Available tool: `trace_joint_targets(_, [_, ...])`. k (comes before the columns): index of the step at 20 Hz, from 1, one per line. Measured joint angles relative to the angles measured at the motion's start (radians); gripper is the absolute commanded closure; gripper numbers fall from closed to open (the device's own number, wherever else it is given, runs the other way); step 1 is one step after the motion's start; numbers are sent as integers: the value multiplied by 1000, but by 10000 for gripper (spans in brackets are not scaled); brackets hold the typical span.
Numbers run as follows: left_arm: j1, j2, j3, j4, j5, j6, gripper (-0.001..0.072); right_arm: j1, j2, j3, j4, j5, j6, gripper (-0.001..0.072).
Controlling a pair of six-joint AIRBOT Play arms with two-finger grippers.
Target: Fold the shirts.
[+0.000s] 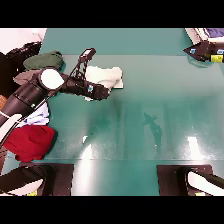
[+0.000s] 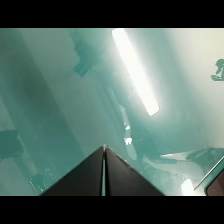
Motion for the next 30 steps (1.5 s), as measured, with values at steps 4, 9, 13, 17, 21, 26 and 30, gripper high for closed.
trace_joint_targets(4, [0,0,0,0,0,0,676,0,0,0,0,0,0,693])
trace_joint_targets(9, [0,0,0,0,0,0,677,0,0,0,0,0,0,692])
trace_joint_targets(13, [0,0,0,-2,0,0,676,0,0,0,0,0,0,693])
trace_joint_targets(17, [5,0,1,3,63,1,89,0,0,0,0,0,0,692])
trace_joint_targets(21, [98,-15,6,82,198,-45,95,0,0,0,6,9,0,692])
trace_joint_targets(26, [262,-176,47,118,156,-50,93,0,0,0,8,47,0,692])
trace_joint_targets(30, [312,-346,91,84,117,-23,95,0,0,0,9,72,0,692])
